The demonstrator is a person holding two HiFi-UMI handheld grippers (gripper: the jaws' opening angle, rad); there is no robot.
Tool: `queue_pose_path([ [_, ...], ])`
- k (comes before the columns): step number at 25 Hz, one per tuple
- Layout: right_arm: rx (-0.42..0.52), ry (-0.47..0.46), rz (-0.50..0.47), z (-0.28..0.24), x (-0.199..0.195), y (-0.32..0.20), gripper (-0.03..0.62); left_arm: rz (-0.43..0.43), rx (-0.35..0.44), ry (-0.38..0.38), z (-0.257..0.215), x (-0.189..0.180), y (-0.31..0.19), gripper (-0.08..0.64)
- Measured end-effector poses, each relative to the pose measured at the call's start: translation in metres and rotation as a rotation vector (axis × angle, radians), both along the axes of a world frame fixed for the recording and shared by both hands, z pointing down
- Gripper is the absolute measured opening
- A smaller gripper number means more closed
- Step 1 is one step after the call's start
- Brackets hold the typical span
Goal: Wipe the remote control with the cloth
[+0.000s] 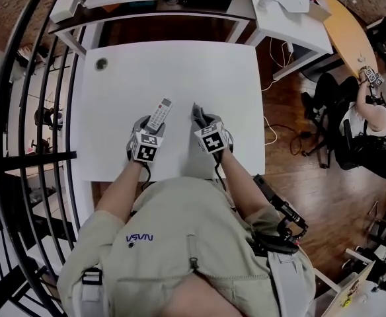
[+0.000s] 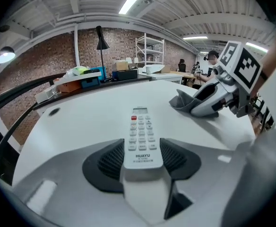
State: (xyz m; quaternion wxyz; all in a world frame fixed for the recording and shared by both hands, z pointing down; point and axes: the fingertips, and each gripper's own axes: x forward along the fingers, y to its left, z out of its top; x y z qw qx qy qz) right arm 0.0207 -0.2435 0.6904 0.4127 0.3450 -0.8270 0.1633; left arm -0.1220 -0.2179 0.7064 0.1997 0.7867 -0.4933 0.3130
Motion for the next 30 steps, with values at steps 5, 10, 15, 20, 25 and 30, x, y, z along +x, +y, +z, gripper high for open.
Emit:
queue_pose_path([
  [5,0.06,-0.079,0.053,-0.022,0.003,0.002,0.196,0.005,0.012,0.061,-0.014,0.003,0.001,0.287],
  [10,0.178,-0.18,0.188,-0.074,0.013,0.008,0.199,-0.033,0.142,0.163,-0.076,-0.005,0.011,0.311],
  [15,0.302,-0.261,0.28,-0.143,0.014,0.028,0.169,-0.074,0.304,0.238,-0.151,-0.012,0.024,0.186],
  [20,0.407,-0.287,0.345,-0.196,0.006,0.049,0.12,-0.021,0.425,0.294,-0.215,-0.01,0.043,0.021],
  [25,0.532,-0.269,0.323,-0.237,-0.012,0.068,0.062,0.024,0.529,0.244,-0.245,-0.012,0.058,0.005],
  [30,0.629,-0.321,0.307,-0.274,-0.021,0.079,0.008,0.015,0.601,0.264,-0.279,-0.014,0.072,0.005],
])
